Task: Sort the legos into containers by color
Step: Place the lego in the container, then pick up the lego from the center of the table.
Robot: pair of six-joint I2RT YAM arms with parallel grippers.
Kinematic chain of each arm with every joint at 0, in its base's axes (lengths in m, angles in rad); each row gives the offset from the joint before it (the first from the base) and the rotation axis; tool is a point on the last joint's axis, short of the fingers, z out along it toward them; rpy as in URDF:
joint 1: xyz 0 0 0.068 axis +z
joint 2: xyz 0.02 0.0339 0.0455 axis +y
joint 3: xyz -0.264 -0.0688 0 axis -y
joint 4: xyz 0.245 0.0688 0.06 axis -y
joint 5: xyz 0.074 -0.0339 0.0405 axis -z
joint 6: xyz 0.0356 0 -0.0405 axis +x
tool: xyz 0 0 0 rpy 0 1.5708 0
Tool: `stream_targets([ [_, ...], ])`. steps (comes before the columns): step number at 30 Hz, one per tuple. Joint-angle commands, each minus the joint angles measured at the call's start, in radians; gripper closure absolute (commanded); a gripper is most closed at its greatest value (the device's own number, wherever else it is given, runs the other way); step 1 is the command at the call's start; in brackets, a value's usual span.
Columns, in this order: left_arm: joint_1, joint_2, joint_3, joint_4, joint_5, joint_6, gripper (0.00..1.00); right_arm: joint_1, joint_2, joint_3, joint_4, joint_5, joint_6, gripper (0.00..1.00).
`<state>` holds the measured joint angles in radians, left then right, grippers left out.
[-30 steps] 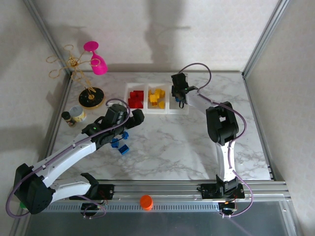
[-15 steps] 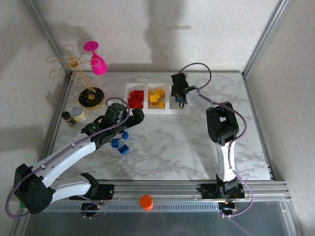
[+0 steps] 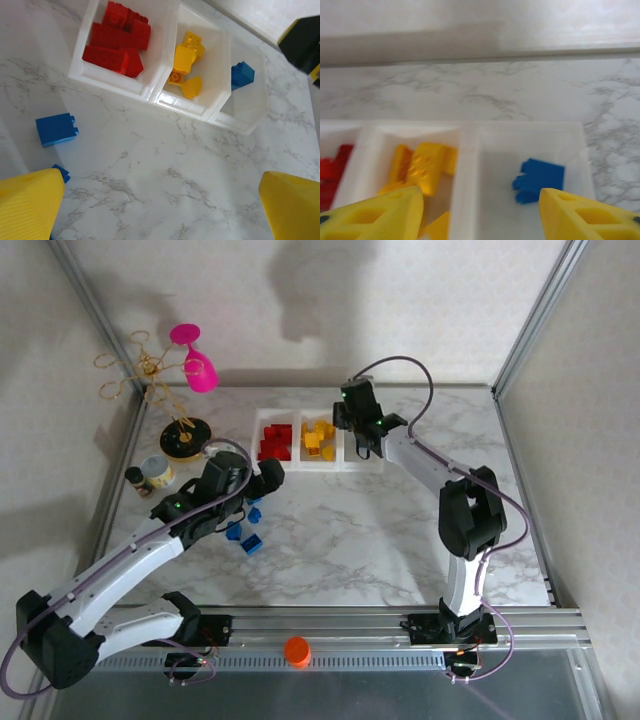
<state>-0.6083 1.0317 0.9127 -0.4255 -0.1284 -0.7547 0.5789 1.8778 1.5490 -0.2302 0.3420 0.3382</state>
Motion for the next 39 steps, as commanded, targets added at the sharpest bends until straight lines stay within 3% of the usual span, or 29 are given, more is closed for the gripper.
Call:
stream_targets([
  [1, -0.002, -0.067, 0.004, -0.087, -0.065, 0.005, 0.0, 0.064, -0.058, -0.087, 0.01, -0.045, 0.042, 0.35],
  [10, 0.001, -0.235, -0.047, -0.252, -0.145, -0.036, 0.0, 0.281, -0.045, -0.191, 0.072, -0.129, 0.122, 0.26],
  [19, 0.002, -0.353, -0.103, -0.32, -0.174, -0.096, 0.0, 0.422, 0.177, -0.032, 0.09, -0.112, 0.101, 0.21],
  [30, 0.005, -0.397, -0.132, -0.336, -0.195, -0.135, 0.0, 0.467, 0.409, 0.185, 0.035, -0.084, 0.05, 0.15],
  [39, 0.005, -0.398, -0.136, -0.329, -0.202, -0.14, 0.0, 0.468, 0.528, 0.325, -0.02, -0.067, 0.005, 0.27],
])
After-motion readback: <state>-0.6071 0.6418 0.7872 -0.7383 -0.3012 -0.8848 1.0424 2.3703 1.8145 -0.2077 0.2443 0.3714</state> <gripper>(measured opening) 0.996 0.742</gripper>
